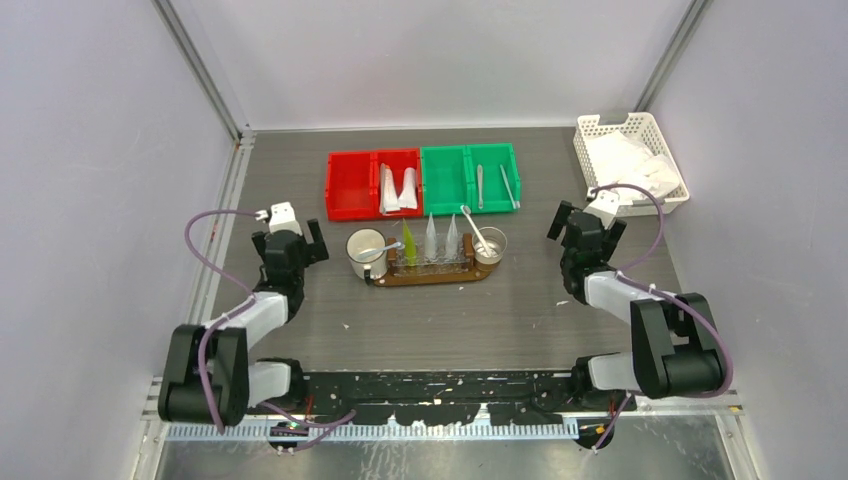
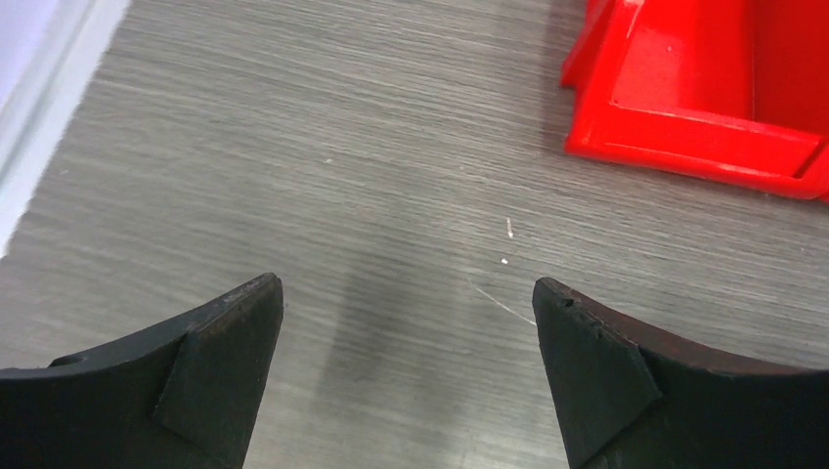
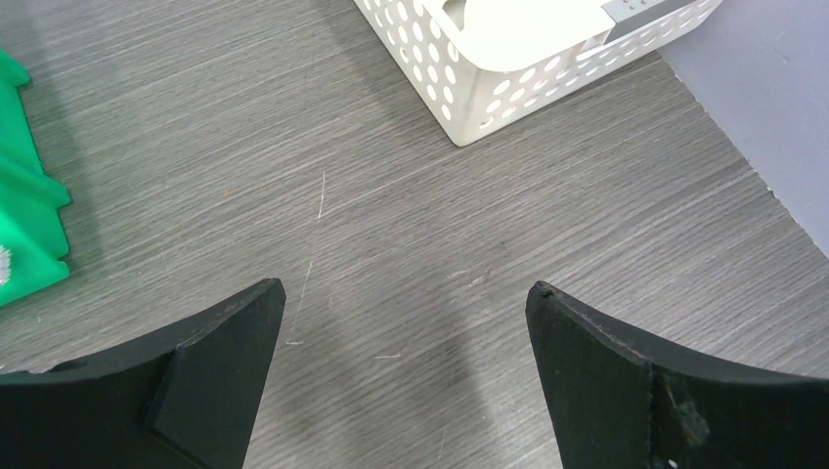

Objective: Prepare toiletry sets of a toothbrush and toothpaste on the tray

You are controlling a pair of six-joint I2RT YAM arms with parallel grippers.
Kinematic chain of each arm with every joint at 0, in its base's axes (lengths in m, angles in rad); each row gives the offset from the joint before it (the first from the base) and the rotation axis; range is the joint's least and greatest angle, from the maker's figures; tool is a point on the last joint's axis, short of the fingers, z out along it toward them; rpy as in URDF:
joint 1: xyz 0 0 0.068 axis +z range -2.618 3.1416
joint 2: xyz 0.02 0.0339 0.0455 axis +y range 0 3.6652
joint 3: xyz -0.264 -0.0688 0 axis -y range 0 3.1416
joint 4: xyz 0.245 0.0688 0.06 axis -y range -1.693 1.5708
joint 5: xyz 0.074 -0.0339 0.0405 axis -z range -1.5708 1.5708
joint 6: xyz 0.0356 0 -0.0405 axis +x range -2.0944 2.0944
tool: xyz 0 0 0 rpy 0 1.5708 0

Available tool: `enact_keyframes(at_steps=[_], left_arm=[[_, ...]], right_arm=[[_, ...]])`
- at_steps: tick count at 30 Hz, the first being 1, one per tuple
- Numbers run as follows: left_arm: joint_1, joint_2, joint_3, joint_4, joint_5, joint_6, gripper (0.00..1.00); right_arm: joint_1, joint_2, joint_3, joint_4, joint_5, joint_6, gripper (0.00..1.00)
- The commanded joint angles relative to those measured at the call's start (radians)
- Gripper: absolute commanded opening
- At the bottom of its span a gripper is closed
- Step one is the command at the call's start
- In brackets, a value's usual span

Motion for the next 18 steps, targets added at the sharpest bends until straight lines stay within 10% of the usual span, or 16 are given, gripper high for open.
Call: enact_keyframes(at_steps=[1,18], left_arm=[[0.038,0.132,-0.015,0.282,0.143,0.050,1.00],[0.122,0.324,0.051,0.399,0.353,0.104,1.00]], right_arm=[[-0.009,0.045,-0.020,0.191,0.020,0.002,1.00],[-0.052,0.188,-0.100,0.483,0.007,-0.010,1.00]])
